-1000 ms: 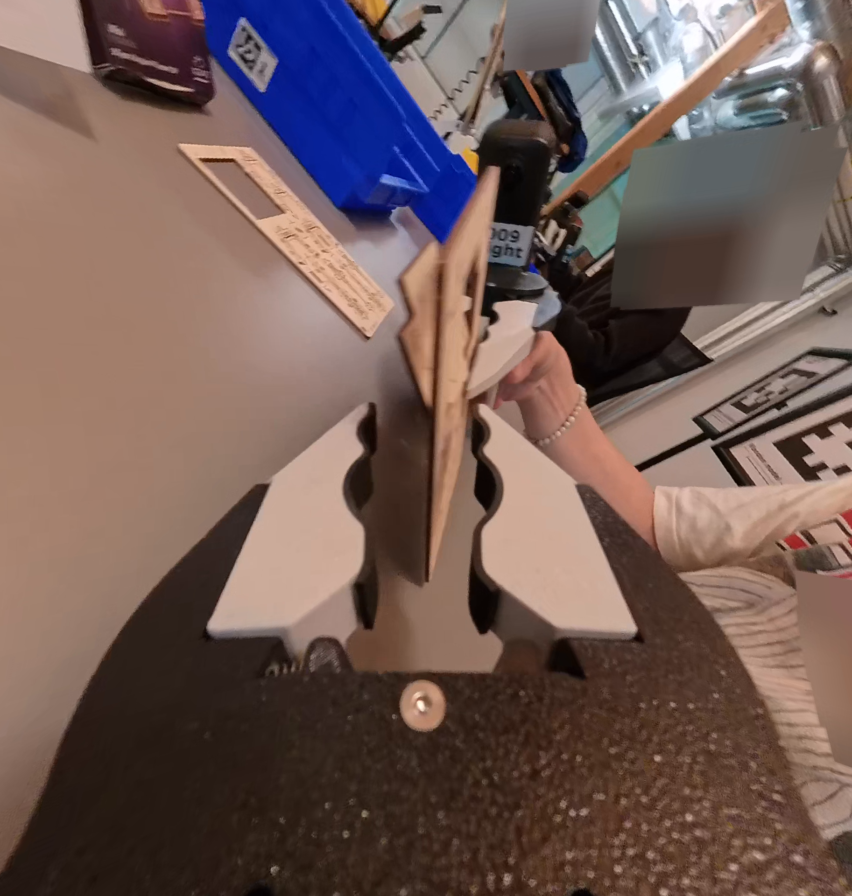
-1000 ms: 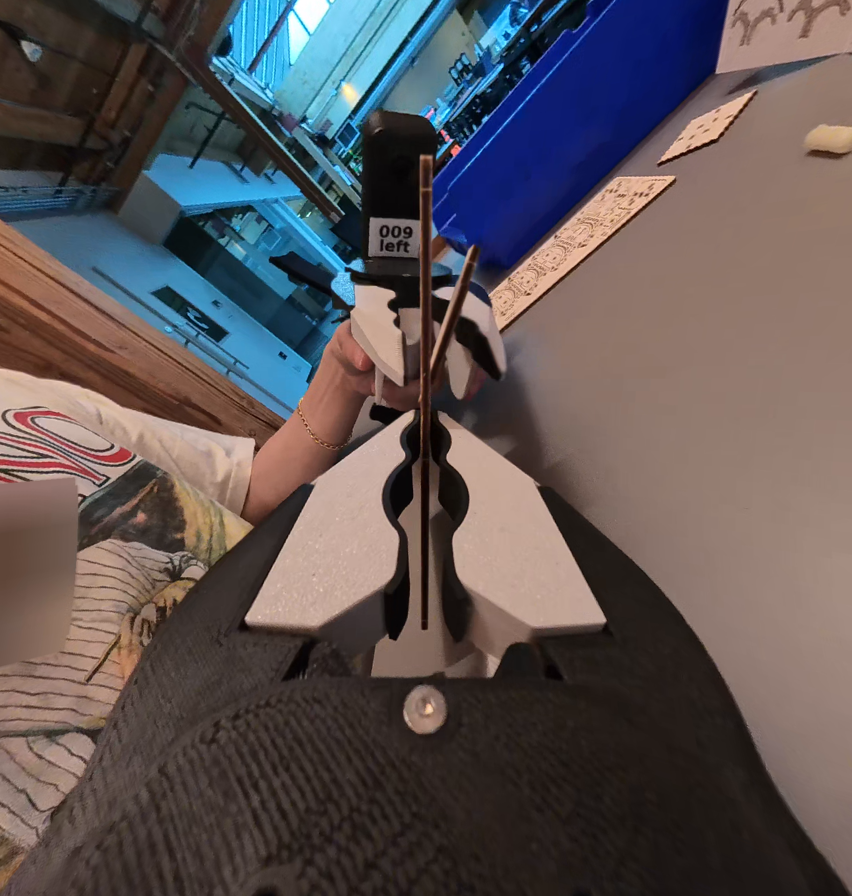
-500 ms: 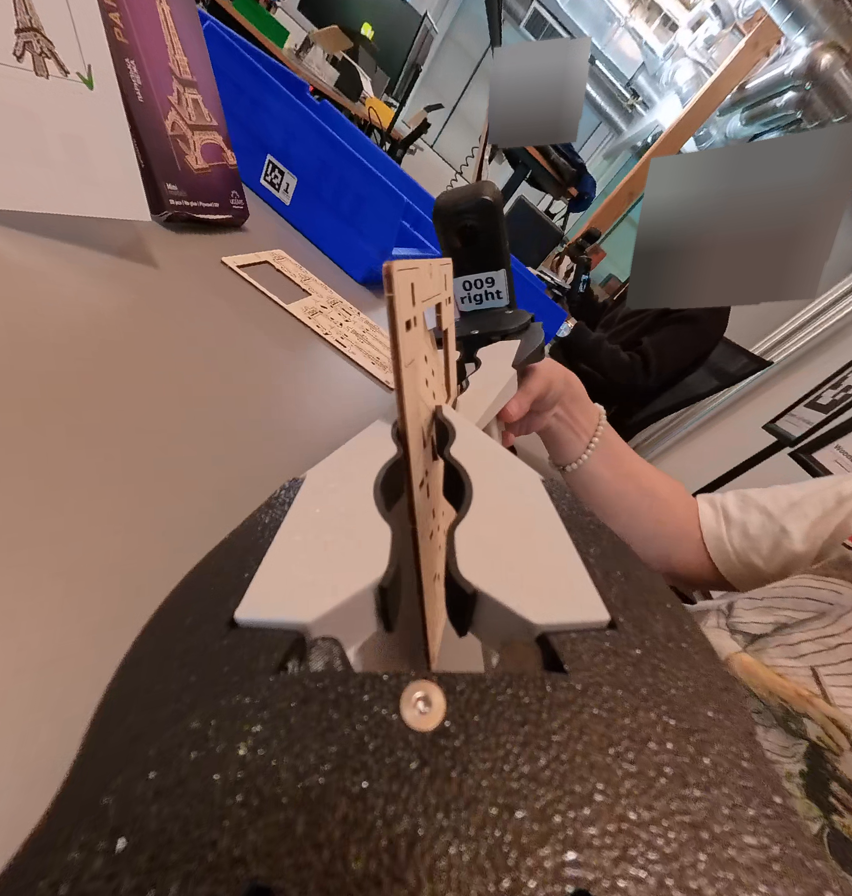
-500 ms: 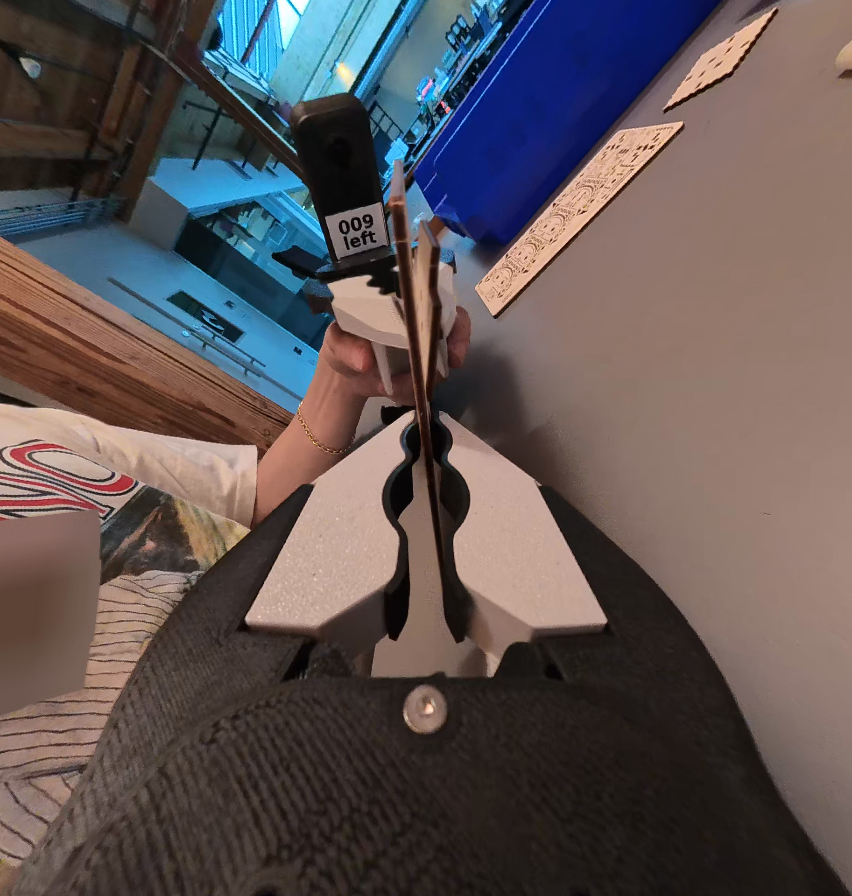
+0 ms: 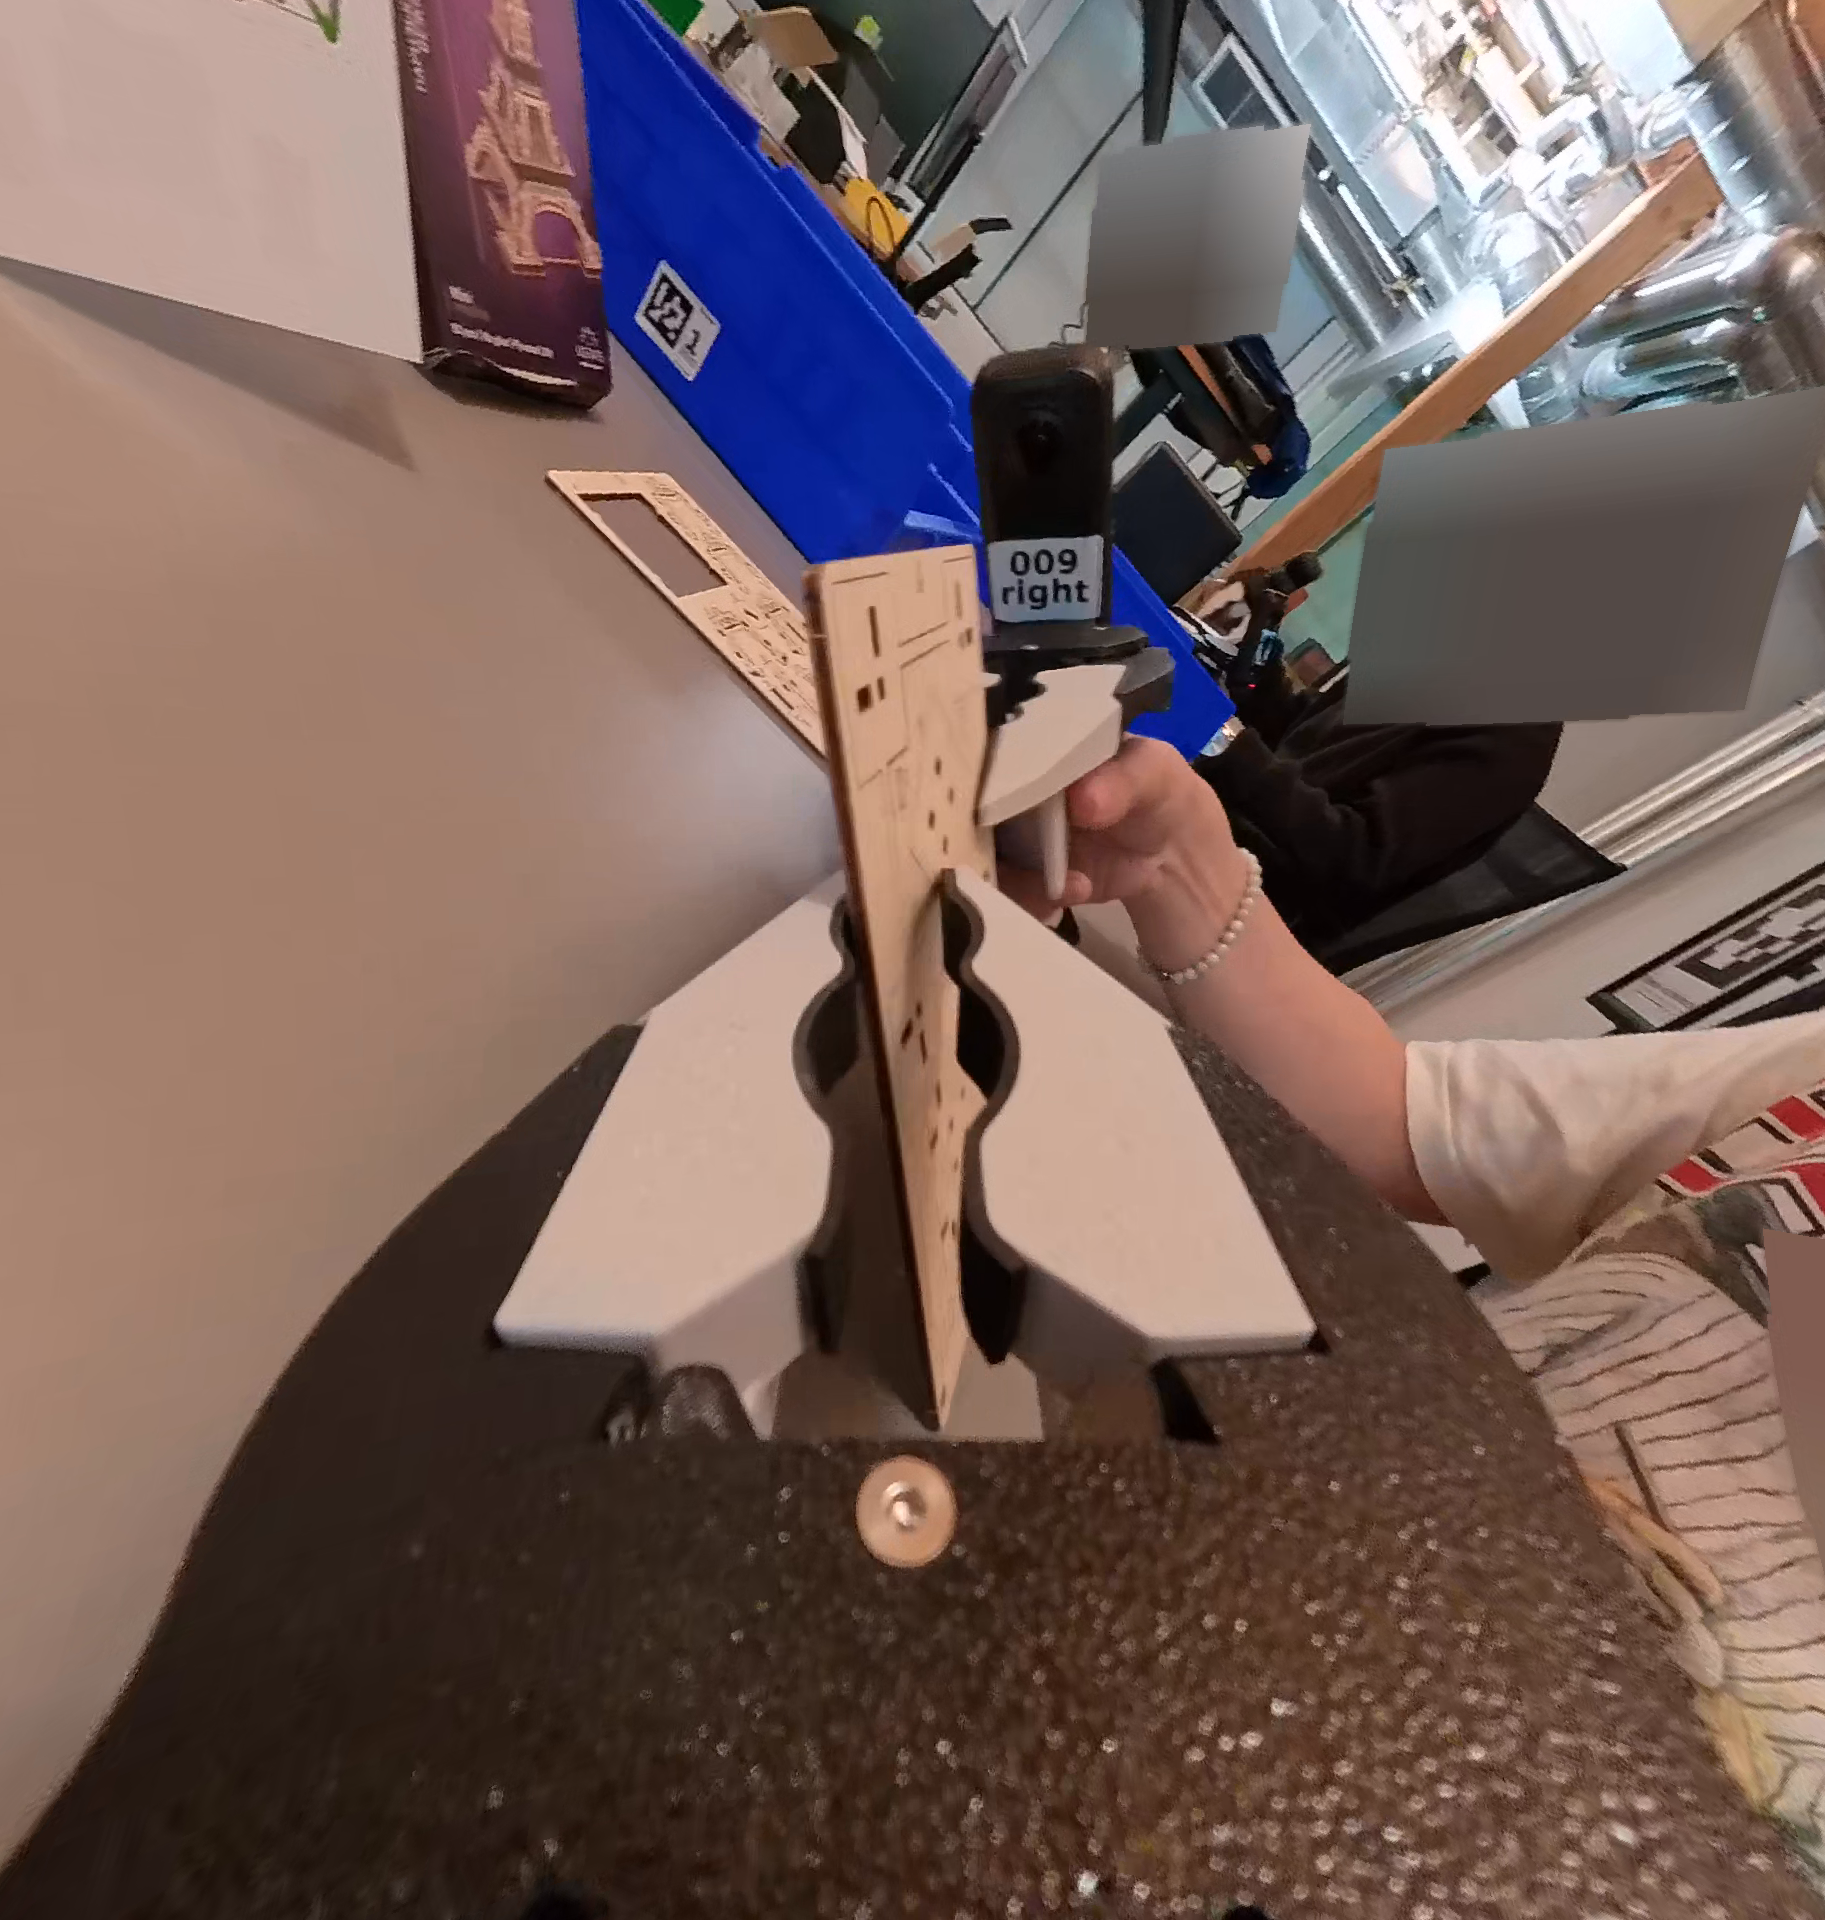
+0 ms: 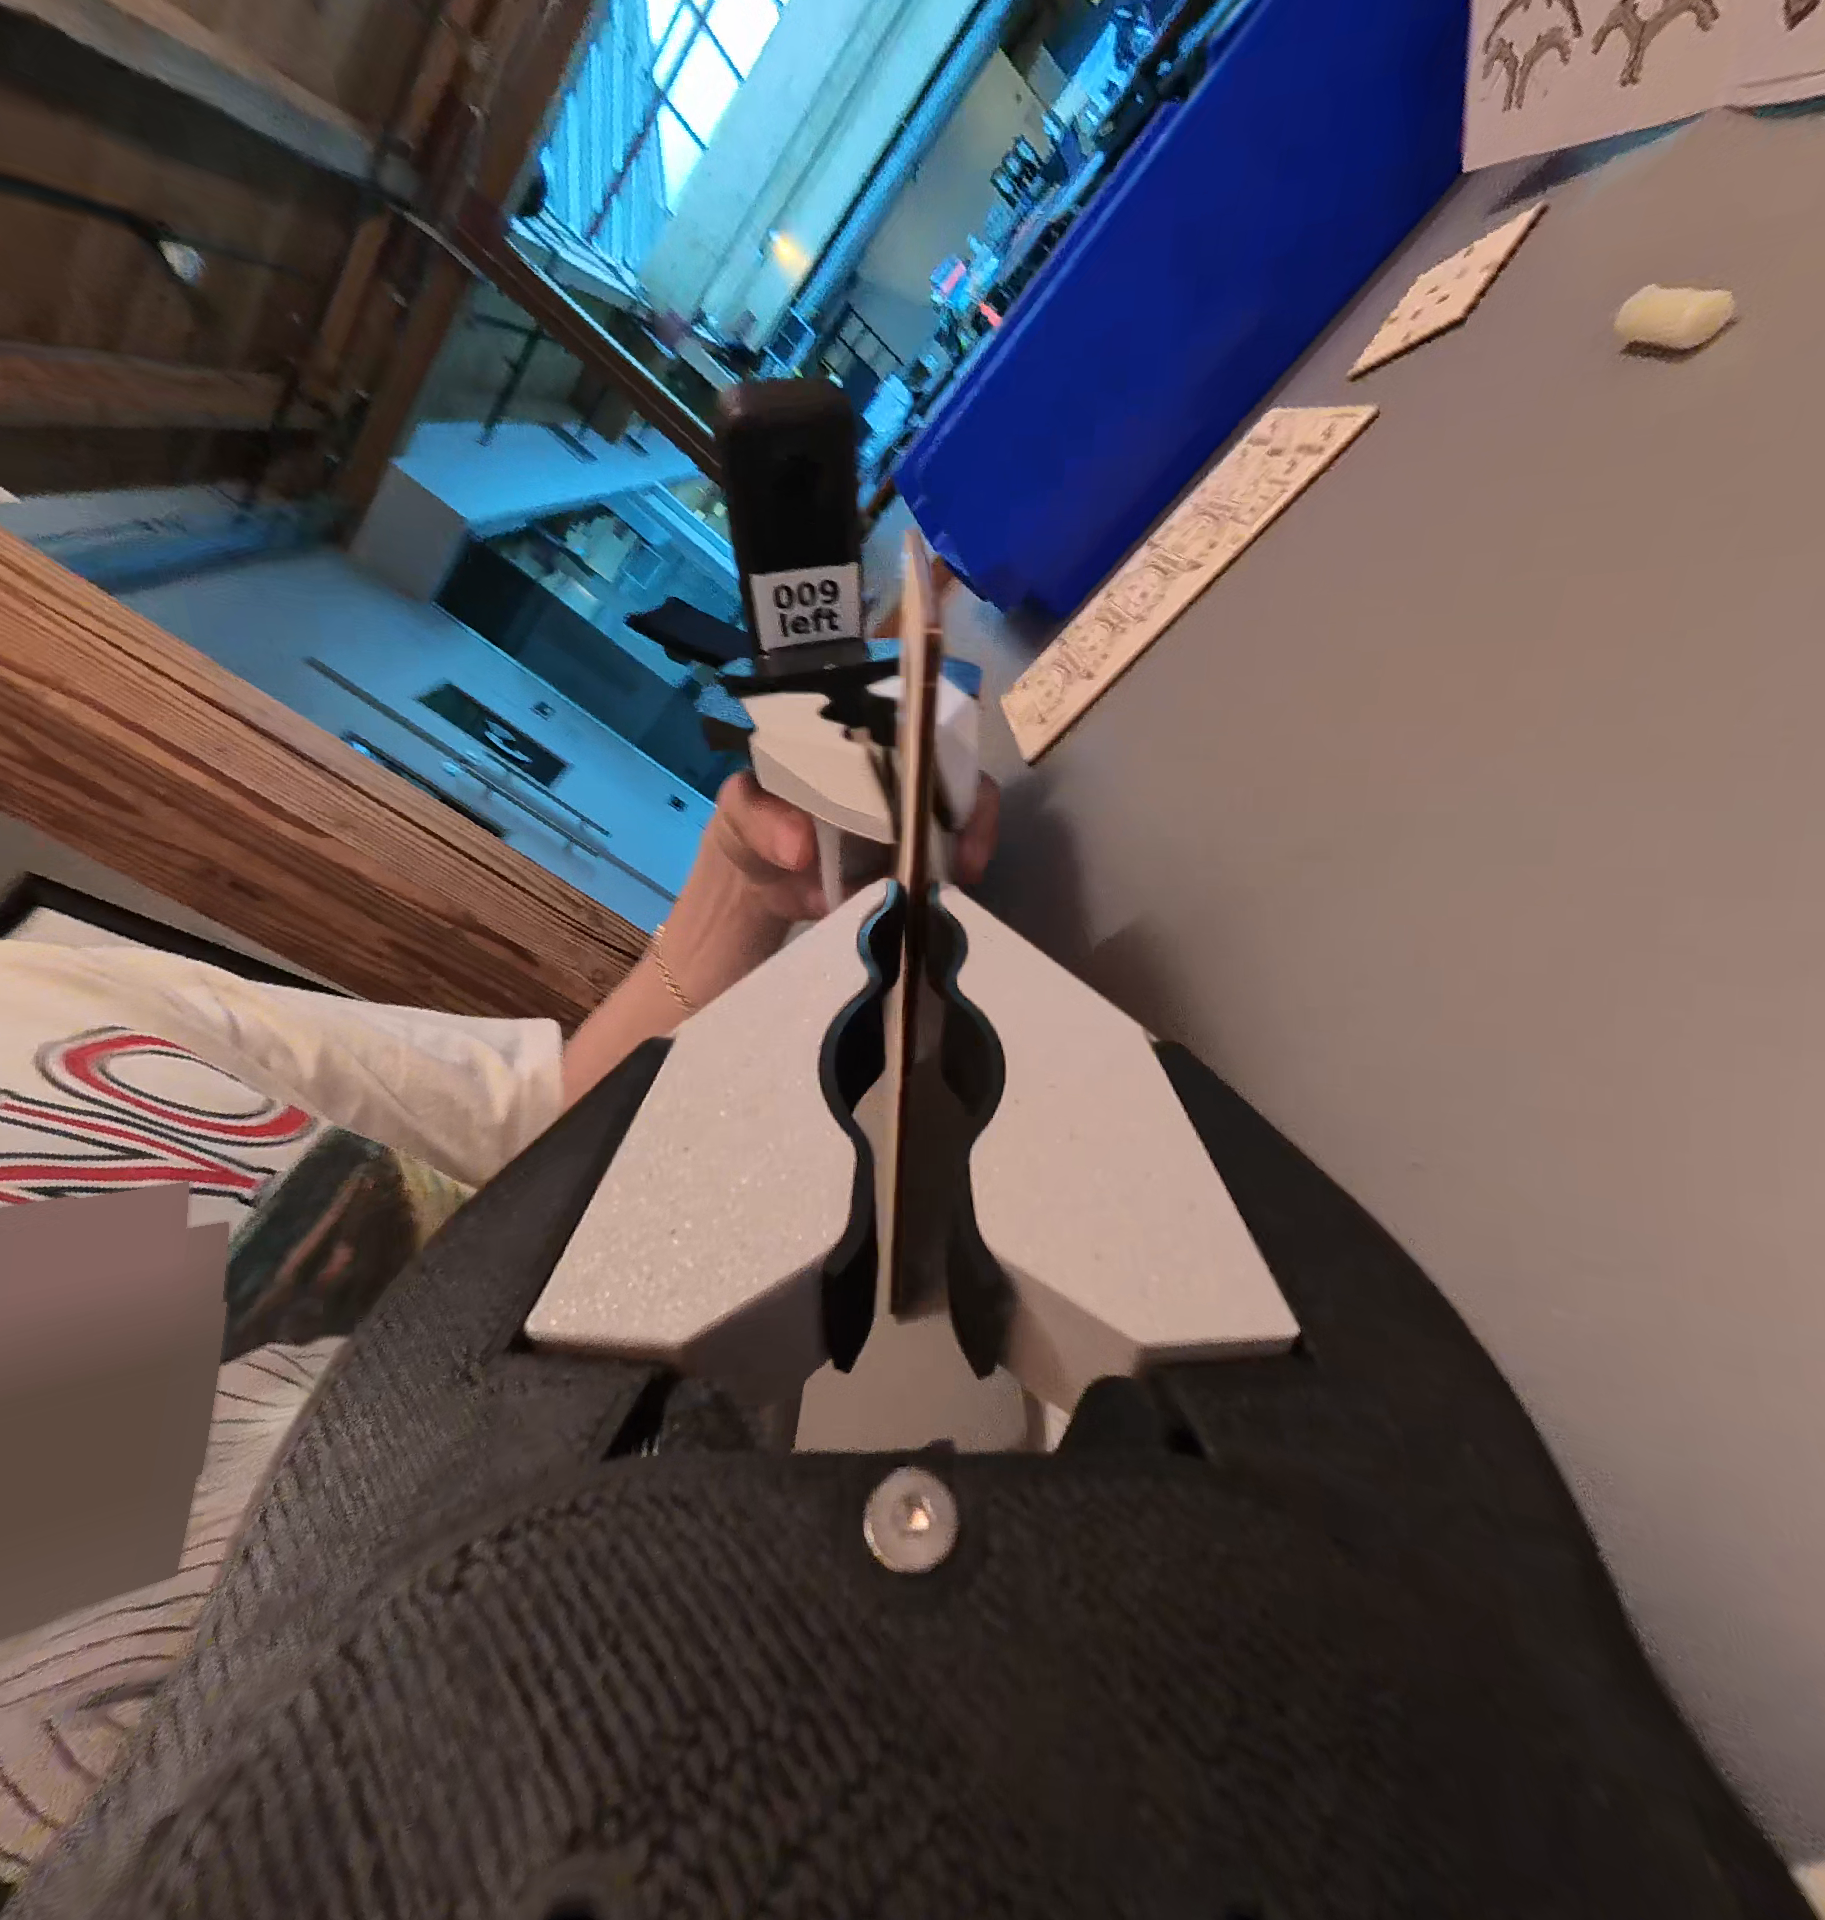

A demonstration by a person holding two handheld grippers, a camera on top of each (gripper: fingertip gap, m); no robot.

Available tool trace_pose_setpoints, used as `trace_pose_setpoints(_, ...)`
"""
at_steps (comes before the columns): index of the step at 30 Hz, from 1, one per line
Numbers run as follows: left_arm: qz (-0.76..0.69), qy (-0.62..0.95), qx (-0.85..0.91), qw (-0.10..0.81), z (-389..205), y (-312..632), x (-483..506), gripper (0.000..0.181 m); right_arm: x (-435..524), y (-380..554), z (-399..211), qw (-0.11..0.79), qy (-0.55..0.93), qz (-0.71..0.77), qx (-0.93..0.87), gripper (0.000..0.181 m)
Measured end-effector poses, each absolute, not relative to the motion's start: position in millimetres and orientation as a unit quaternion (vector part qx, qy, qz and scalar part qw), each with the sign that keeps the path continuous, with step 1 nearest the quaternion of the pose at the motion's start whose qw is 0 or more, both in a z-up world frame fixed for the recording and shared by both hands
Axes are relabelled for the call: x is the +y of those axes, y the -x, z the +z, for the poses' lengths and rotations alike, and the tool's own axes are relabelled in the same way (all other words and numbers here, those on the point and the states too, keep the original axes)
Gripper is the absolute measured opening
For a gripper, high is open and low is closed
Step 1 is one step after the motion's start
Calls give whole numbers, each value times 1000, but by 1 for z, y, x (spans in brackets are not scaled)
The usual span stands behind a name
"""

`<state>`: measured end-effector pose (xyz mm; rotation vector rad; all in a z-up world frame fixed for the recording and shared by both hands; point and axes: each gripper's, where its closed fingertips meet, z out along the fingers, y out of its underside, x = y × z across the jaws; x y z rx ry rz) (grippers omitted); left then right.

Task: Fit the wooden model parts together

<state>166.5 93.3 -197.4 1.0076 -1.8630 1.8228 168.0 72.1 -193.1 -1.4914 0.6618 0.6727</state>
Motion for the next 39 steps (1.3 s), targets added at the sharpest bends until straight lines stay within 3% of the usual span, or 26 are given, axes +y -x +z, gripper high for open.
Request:
trace_pose_setpoints(4,654,-355,-652,148,-193,-171,97,13,70,-165,-192,641,645,304,285,1)
trace_pose_setpoints(10,691,-377,-613,72,-175,-191,112,38,68,-170,-195,640,646,288,301,1)
trace_pose_setpoints(17,720,-371,-580,-79,-150,-207,135,42,65,-173,-196,640,647,278,308,1)
trace_pose_setpoints(22,695,-375,-599,-131,-154,-212,140,39,64,-175,-196,644,643,272,313,1)
trace_pose_setpoints(32,665,-361,-639,-137,-166,-209,132,33,63,-174,-195,645,643,271,312,1)
trace_pose_setpoints(36,657,-346,-667,-66,-175,-196,121,28,62,-175,-193,650,638,271,311,1)
trace_pose_setpoints(39,606,-359,-709,-7,-199,-189,117,36,61,-176,-191,656,634,269,308,1)
